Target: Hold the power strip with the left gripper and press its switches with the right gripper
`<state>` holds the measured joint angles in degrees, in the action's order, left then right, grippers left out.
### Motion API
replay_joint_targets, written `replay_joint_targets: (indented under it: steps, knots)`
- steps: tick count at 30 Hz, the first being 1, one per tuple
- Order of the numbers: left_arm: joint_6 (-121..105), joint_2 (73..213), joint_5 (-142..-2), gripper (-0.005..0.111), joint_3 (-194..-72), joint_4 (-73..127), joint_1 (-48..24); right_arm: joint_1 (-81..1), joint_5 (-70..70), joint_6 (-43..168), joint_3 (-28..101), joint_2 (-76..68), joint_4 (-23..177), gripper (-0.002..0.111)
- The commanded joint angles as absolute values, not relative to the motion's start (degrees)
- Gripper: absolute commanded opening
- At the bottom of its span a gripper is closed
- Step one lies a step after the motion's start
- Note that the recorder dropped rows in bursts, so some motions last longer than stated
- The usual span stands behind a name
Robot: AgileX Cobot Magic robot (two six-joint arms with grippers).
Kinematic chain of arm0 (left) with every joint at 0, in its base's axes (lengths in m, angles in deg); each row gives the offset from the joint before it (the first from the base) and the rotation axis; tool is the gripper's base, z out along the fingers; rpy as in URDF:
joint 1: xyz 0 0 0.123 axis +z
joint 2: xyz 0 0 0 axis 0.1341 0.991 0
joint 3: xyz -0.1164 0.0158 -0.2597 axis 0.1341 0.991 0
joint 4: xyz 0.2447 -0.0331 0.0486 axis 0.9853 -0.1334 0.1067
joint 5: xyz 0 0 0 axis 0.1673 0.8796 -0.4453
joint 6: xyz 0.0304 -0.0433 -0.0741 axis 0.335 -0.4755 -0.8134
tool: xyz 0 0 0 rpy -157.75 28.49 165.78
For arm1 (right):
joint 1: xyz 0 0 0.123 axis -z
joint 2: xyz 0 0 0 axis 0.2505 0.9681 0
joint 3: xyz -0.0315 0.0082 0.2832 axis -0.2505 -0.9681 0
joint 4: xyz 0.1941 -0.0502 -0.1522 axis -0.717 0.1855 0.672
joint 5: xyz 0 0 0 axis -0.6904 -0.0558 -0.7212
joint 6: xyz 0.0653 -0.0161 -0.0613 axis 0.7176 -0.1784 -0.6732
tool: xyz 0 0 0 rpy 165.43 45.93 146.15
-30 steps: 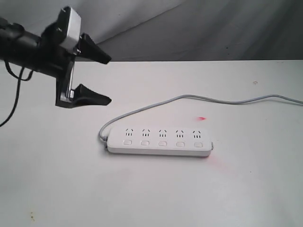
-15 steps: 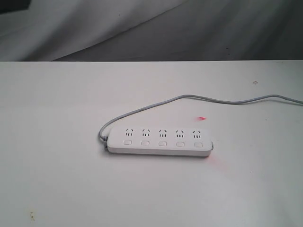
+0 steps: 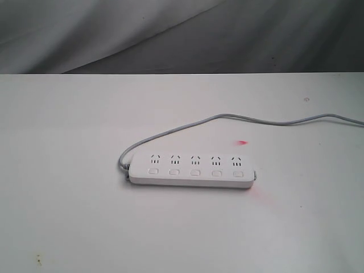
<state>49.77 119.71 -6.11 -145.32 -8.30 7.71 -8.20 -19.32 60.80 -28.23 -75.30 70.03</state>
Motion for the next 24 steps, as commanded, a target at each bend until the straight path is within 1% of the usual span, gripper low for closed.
replay_joint_targets:
  steps: [1,4,5,9,16,18,24]
  knots:
    - [46.0,119.4,-6.1,0.001,-145.3,-8.3,7.7,-7.7,-19.2,60.5,-28.4,-75.7,71.0,0.000]
    - [33.1,119.4,-8.1,0.001,-145.3,-9.5,7.7,-7.7,-19.2,60.5,-28.4,-75.7,71.0,0.000]
    - [25.2,119.4,-11.2,0.001,-145.3,-9.5,7.7,-7.7,-19.2,60.5,-28.4,-75.7,71.0,0.000]
    - [13.0,118.9,-18.9,0.001,-145.2,-8.6,7.7,-7.7,-19.2,60.5,-28.4,-75.7,71.0,0.000]
    - [-8.0,109.9,-29.5,0.001,-141.2,8.0,7.7,-7.7,-19.2,60.5,-28.4,-75.7,71.0,0.000]
    - [-11.6,107.3,-30.6,0.001,-139.2,12.7,7.7,-7.7,-19.2,60.5,-28.4,-75.7,71.0,0.000]
    - [-12.3,100.8,-34.7,0.001,-132.4,21.2,7.7,-7.7,-19.2,60.5,-28.4,-75.7,71.0,0.000]
